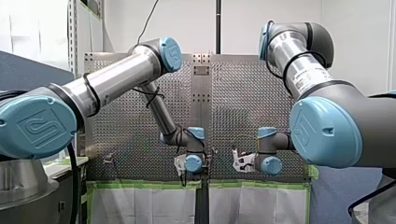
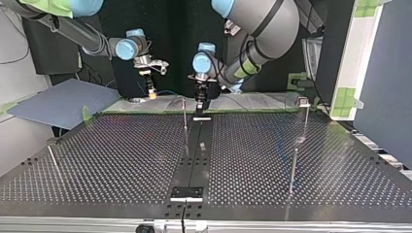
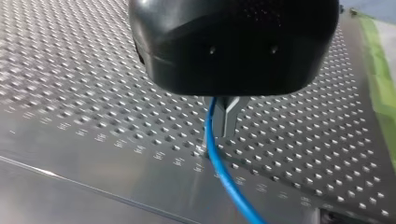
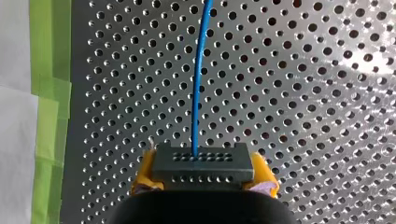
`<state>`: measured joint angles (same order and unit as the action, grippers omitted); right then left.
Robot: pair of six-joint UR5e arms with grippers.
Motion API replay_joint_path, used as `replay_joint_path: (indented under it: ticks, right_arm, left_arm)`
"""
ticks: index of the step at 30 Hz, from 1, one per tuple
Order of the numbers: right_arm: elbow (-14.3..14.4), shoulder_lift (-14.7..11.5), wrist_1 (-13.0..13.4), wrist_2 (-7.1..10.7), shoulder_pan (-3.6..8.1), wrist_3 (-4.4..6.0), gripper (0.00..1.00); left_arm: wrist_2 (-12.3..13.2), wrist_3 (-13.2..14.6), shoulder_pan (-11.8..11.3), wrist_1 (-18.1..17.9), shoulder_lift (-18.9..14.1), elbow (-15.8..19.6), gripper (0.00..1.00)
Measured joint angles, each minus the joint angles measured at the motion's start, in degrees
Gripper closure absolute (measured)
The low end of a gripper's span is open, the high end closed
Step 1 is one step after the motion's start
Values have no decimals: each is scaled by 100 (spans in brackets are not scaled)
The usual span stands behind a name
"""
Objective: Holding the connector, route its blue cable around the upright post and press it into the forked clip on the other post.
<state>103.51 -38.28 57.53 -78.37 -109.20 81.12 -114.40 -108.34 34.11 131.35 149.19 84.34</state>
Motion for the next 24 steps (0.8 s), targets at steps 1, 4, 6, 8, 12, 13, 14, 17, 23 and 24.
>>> replay_joint_path:
  ticks: [1, 4, 6, 8, 12, 13, 14, 17, 23, 24]
  right_arm:
    - [-7, 2, -4, 5, 14, 1, 100]
    - [-37, 2, -29, 20, 48, 4, 100]
    - [-68, 5, -49, 35, 71, 9, 100]
    - [-118, 7, -101, 48, 98, 5, 100]
    - [-183, 8, -200, 54, 146, -3, 100]
    - [-196, 8, -216, 53, 162, -2, 100]
    - [-207, 9, -227, 53, 171, 1, 100]
    - [-260, 9, -289, 53, 202, 7, 100]
    - [-419, 9, -486, 47, 277, 2, 100]
    - [-441, 9, -517, 46, 286, 2, 100]
  left_arm:
    - [10, -24, -9, 37, 43, -54, 100]
    - [33, -86, -43, 96, 101, -190, 100]
    - [45, -106, -69, 119, 118, -263, 100]
    - [66, -116, -93, 129, 125, -311, 100]
    - [113, -124, -157, 143, 126, -380, 100]
    - [119, -125, -170, 144, 128, -388, 100]
    - [127, -125, -182, 145, 128, -394, 100]
    - [190, -126, -248, 162, 129, -406, 100]
    - [346, -120, -377, 211, 128, -407, 100]
    - [362, -119, -389, 213, 128, -407, 100]
